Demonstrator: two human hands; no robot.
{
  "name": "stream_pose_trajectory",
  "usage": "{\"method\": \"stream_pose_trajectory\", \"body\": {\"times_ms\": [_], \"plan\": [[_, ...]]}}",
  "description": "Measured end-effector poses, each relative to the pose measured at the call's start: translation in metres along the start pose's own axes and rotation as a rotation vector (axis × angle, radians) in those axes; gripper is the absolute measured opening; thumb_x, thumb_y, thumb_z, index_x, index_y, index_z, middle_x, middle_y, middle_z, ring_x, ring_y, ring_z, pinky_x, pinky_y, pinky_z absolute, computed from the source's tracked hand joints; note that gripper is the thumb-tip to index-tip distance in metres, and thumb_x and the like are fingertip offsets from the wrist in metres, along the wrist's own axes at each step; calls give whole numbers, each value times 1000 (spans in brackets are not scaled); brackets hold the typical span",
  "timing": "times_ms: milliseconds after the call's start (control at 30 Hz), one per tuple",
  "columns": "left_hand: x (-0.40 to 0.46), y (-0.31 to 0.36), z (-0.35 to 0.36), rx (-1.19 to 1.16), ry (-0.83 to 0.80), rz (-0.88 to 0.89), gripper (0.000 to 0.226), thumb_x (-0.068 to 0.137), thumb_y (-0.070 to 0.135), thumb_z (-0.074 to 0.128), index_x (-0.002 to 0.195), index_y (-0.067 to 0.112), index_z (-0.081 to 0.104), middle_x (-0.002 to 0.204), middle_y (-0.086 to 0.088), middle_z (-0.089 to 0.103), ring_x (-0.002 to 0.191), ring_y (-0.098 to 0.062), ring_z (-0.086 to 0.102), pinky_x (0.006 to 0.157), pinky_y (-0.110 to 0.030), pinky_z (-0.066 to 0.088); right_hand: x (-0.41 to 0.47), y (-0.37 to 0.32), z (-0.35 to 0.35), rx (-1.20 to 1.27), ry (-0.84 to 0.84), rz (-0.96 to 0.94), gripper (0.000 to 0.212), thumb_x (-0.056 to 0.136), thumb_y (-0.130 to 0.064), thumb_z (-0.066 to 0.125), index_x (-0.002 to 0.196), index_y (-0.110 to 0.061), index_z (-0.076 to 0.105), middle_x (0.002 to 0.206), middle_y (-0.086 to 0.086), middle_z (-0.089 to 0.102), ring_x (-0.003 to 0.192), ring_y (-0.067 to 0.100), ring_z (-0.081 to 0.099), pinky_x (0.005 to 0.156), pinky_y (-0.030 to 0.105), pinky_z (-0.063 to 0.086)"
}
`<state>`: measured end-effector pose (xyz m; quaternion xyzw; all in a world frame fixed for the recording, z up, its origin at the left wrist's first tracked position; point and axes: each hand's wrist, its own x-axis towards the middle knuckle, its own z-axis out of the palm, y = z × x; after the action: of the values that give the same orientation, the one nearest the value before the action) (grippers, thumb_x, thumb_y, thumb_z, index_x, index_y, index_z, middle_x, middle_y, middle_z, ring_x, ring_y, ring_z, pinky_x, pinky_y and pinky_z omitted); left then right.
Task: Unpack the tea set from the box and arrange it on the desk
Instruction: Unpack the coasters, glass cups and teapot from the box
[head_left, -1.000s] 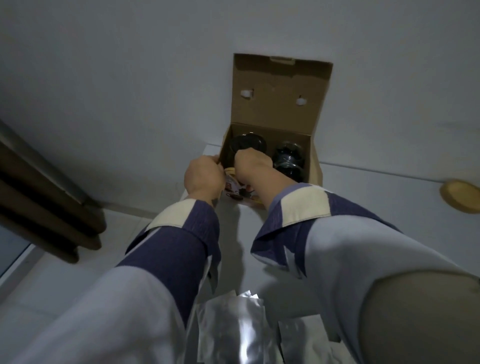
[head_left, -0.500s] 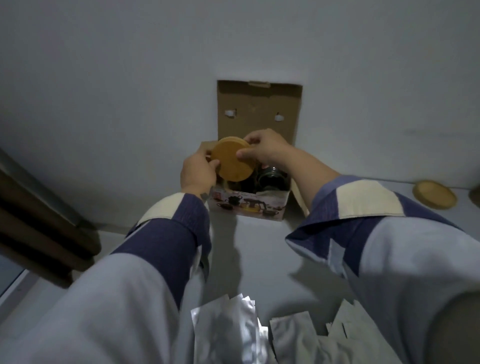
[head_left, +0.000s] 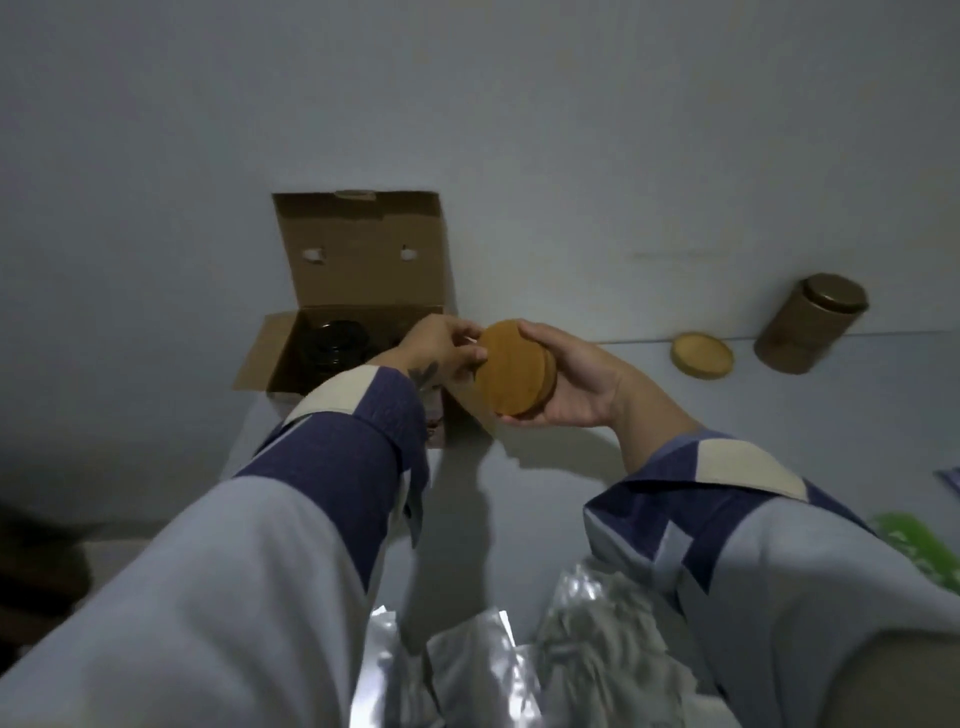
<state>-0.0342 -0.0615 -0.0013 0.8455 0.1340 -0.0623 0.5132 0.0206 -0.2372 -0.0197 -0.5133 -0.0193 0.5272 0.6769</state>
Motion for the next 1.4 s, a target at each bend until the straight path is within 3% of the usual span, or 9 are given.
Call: {"method": "stream_pose_trajectory", "body": {"times_ms": [233, 367, 500, 567, 733, 1167, 1267, 1333, 1400], "plan": [[43, 21, 92, 14, -46, 22, 54, 87, 11, 67, 137, 6, 49, 129, -14, 60, 115, -24, 57, 95, -31, 47, -23, -13, -90, -107, 109, -51, 44, 74, -39, 70, 113, -20, 63, 100, 8, 63, 88, 21, 58, 84, 34, 46], [69, 8, 134, 400, -34, 9, 65, 91, 23, 63, 148, 8, 34, 149, -11, 41, 137, -24, 40, 111, -30, 30, -6, -28, -134, -619, 432, -34, 38, 74, -48, 75, 83, -21, 49, 70, -2, 51, 64, 15, 45, 59, 27, 36], [89, -20, 165, 621, -197, -87, 65, 85, 31, 69, 141, 11, 44, 150, -14, 35, 142, -31, 29, 111, -39, 32, 27, -24, -174, -930, 724, -104, 51, 60, -59, 75, 80, -27, 41, 105, 2, 57, 101, 25, 54, 89, 37, 46], [96, -31, 173, 668, -225, -121, 59, 83, 28, 70, 135, 9, 47, 149, -14, 29, 143, -32, 22, 110, -43, 35, 42, -22, -186, -1103, 792, -112, 54, 51, -69, 66, 81, -34, 38, 112, 6, 57, 108, 33, 52, 94, 44, 46], [101, -45, 176, 820, -280, -140, 97, 87, 41, 65, 154, 11, 3, 161, -8, -13, 150, -26, -2, 120, -42, 20, 76, -16, -208, -1347, 875, -222, 56, 64, -64, 66, 102, -32, 41, 117, 15, 52, 113, 37, 44, 94, 44, 42], [103, -46, 182, 870, -297, -146, 100, 86, 41, 66, 155, 13, 0, 161, -7, -16, 150, -25, -5, 121, -41, 17, 98, -6, -218, -1450, 926, -215, 60, 72, -68, 62, 116, -30, 48, 133, 14, 40, 121, 36, 36, 103, 42, 32], [103, -46, 182, 875, -316, -157, 100, 87, 40, 65, 154, 12, -2, 161, -7, -17, 150, -25, -6, 121, -42, 17, 85, -15, -210, -1466, 872, -110, 69, 69, -71, 62, 124, -34, 45, 152, 16, 20, 136, 38, 23, 110, 46, 30], [102, -44, 180, 871, -326, -152, 98, 87, 35, 66, 154, 11, -1, 161, -7, -15, 150, -26, -4, 120, -43, 19, 73, -21, -199, -1508, 862, -67, 72, 74, -68, 60, 135, -35, 40, 158, 16, 6, 142, 39, 13, 112, 49, 28], [99, -39, 173, 848, -345, -153, 87, 86, 16, 65, 153, 8, 11, 162, -10, -2, 149, -29, 10, 117, -43, 27, 62, -25, -183, -1508, 855, -64, 67, 82, -60, 59, 139, -32, 40, 157, 13, 13, 142, 37, 15, 110, 49, 29]]}}
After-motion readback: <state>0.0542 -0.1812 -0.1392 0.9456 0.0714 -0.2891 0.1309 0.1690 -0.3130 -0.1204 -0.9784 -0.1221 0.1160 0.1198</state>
